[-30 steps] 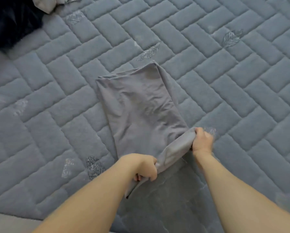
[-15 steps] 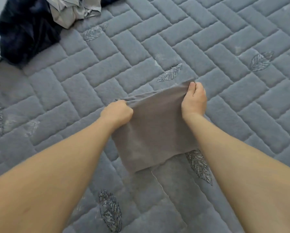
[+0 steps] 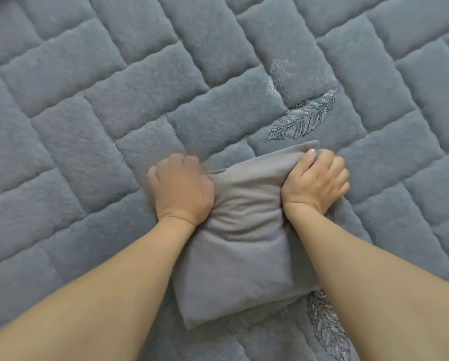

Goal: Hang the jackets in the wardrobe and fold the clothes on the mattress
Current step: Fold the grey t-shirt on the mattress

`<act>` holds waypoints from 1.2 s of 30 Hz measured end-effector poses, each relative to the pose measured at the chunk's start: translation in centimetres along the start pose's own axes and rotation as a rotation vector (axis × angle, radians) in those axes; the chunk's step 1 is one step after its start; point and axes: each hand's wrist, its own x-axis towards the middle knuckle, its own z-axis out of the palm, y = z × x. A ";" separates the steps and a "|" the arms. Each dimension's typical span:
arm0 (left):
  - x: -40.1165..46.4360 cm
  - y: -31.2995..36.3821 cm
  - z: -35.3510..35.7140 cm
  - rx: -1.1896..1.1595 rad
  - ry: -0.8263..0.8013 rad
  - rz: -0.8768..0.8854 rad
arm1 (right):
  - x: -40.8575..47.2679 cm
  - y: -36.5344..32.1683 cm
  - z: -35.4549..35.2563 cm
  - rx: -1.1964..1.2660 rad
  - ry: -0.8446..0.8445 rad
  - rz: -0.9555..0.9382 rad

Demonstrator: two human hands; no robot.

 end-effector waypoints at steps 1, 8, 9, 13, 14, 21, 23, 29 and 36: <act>-0.1 0.1 0.1 -0.001 -0.001 -0.005 | -0.1 0.0 0.0 0.000 -0.022 -0.010; 0.5 0.4 0.4 -0.007 0.026 -0.012 | 0.6 -0.1 0.2 -0.023 -0.049 -0.033; 0.5 0.4 0.4 -0.007 0.031 -0.010 | 0.6 -0.1 0.2 -0.019 -0.055 -0.032; 0.7 0.4 0.3 -0.028 0.033 -0.017 | 0.8 -0.2 0.1 -0.003 -0.048 -0.032; 0.7 0.4 0.3 -0.031 0.036 -0.017 | 0.8 -0.2 0.1 -0.006 -0.040 -0.032; 0.9 -0.1 0.8 -0.041 0.090 0.007 | 0.8 -0.2 -0.1 0.049 -0.039 -0.054; 0.9 -0.2 0.9 -0.025 0.092 0.024 | 0.8 -0.1 -0.5 0.107 -0.061 -0.092; 0.9 0.8 -1.7 0.069 -0.039 0.071 | 2.1 2.9 -4.4 0.234 -0.052 -0.173; -2.3 3.1 -0.3 -0.078 0.007 0.181 | 1.0 3.5 -2.0 0.035 -0.085 -0.159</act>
